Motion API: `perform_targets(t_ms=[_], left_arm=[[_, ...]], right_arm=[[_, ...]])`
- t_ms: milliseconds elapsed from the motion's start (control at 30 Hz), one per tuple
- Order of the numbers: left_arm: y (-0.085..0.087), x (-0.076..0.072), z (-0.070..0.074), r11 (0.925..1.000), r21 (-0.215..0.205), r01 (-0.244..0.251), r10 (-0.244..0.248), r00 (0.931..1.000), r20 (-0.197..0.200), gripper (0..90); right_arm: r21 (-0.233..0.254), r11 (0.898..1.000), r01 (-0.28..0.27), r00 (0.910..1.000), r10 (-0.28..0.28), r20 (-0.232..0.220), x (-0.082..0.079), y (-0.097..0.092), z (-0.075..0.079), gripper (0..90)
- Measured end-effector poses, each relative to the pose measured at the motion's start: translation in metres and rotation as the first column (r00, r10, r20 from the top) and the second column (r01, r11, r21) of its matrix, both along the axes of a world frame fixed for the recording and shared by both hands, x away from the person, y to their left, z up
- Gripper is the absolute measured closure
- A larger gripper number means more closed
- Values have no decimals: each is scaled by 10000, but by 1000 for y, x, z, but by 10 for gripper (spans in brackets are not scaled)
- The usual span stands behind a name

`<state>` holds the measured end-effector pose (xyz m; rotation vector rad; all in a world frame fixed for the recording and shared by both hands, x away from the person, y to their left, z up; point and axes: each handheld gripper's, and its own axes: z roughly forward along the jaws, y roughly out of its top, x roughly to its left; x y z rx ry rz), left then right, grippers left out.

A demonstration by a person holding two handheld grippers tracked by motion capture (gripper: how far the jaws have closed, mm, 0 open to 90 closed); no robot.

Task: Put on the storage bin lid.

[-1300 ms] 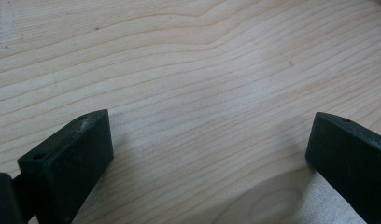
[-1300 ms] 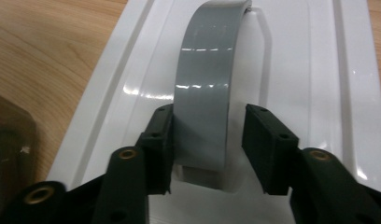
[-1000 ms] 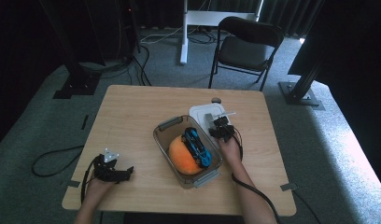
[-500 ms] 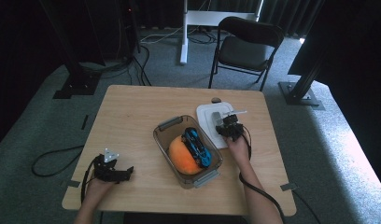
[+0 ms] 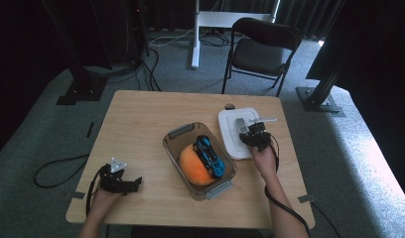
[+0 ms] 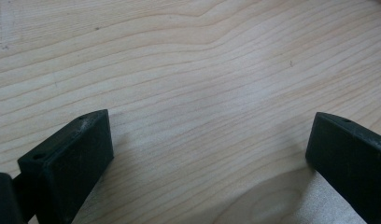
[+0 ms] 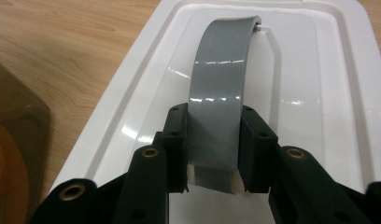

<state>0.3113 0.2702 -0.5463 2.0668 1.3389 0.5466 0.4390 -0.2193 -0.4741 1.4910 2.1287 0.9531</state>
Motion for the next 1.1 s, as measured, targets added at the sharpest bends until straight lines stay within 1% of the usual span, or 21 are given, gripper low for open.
perform_targets(t_ms=[67,100,200,233,367,467,533,700,733,867,900,1000,1033,1067,1100], left_arm=[[0,0,0,10000,3,1,-1,10000,-2,12],[0,0,0,10000,2,1,-1,10000,-1,11],[0,0,0,10000,-1,-2,2,10000,0,12],[0,0,0,10000,-1,-2,2,10000,0,12],[0,0,0,10000,-2,-2,2,10000,1,11],[0,0,0,10000,-1,-1,1,10000,1,11],[0,0,0,10000,3,0,0,10000,0,11],[0,0,0,10000,-3,-2,2,10000,2,11],[0,0,0,10000,-1,0,0,10000,0,11],[0,0,0,10000,-1,0,0,10000,2,11],[0,0,0,10000,3,2,-2,10000,0,11],[0,0,0,10000,-1,-2,2,10000,1,11],[0,0,0,10000,-1,-2,2,10000,1,12],[0,0,0,10000,18,12,-12,10000,6,11],[0,0,0,10000,18,12,-12,10000,6,11]], right_arm=[[52,10000,17,10000,-17,46,-2,-2,2,675],[94,9999,56,9999,-57,123,-7,-5,8,675],[173,9998,69,9997,-73,245,-12,-8,13,676],[173,9998,69,9997,-73,245,-12,-8,13,676],[273,9995,161,9993,-170,340,-18,-14,21,676],[296,9994,152,9988,-166,454,-21,-16,27,676],[403,9991,101,9986,-122,523,-23,-18,31,676],[497,9988,-13,9973,-23,728,-28,-16,40,677],[587,9982,-70,9972,25,750,-30,-16,42,677],[696,9972,-267,9953,200,945,-36,-12,51,677],[809,9961,-343,9946,260,1005,-38,-10,54,677],[878,9947,-529,9922,424,1175,-42,-6,61,677],[878,9947,-529,9922,424,1175,-42,-6,61,677],[849,9944,-629,9900,514,1317,-45,-3,66,677],[849,9944,-629,9900,514,1317,-45,-3,66,677]])
